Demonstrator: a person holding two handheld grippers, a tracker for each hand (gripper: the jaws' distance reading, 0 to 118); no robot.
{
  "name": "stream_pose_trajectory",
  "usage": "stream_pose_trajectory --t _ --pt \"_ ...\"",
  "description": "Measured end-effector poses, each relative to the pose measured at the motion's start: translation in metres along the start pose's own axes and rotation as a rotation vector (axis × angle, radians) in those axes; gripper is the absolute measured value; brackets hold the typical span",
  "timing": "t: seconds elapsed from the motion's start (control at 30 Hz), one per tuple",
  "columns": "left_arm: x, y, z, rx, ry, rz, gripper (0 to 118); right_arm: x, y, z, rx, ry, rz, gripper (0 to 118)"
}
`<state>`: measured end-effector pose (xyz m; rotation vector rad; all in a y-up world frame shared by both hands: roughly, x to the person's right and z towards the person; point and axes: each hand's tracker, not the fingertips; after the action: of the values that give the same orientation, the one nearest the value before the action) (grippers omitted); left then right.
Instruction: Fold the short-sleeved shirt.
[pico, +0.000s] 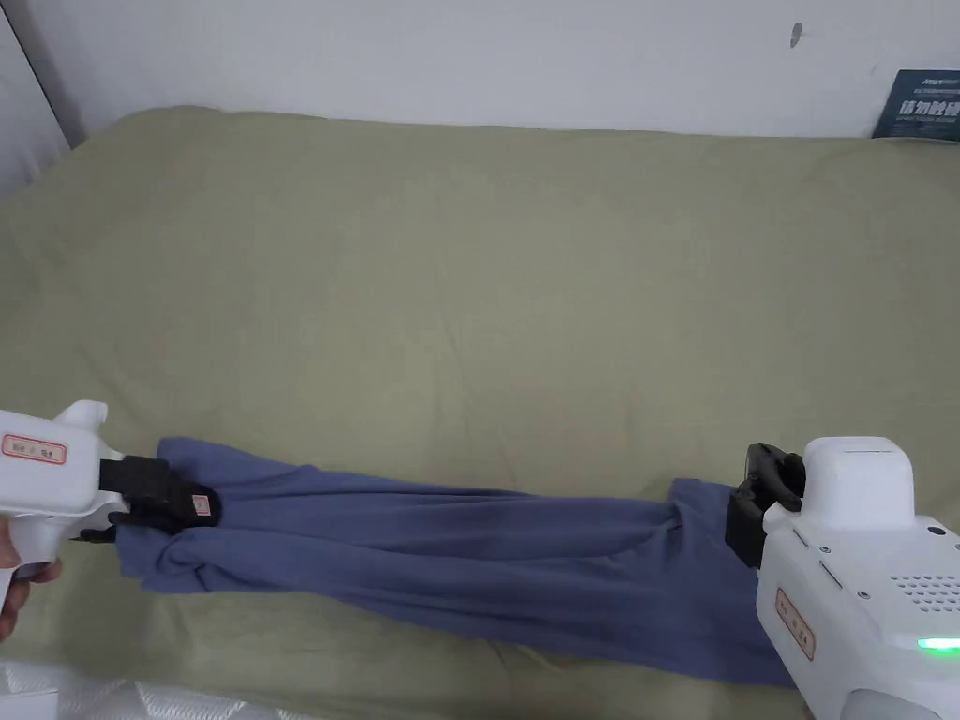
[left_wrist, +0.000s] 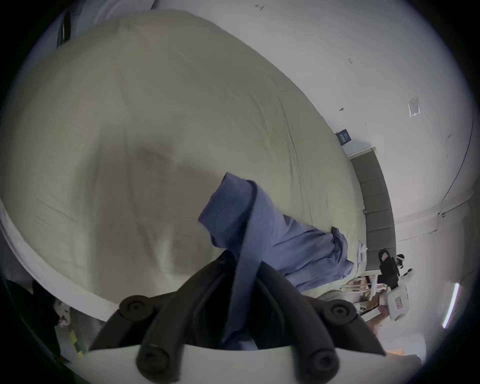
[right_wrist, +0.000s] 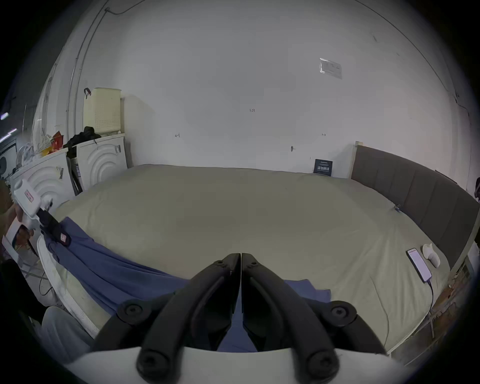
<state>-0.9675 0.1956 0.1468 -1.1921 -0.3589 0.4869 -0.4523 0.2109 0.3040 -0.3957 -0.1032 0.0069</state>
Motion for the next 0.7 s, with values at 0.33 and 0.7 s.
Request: stream_pose_trajectory --t 0.33,0.7 --pt "0.135 -0.01 -0.017 -0.007 0.002 -0.231 6 0.007 0.005 0.013 0.026 0.012 -0.018 7" --pt "0.264 -0.055 -0.145 -0.157 0.023 -0.396 6 0.033 0.0 0.019 0.021 -0.035 -0.03 7"
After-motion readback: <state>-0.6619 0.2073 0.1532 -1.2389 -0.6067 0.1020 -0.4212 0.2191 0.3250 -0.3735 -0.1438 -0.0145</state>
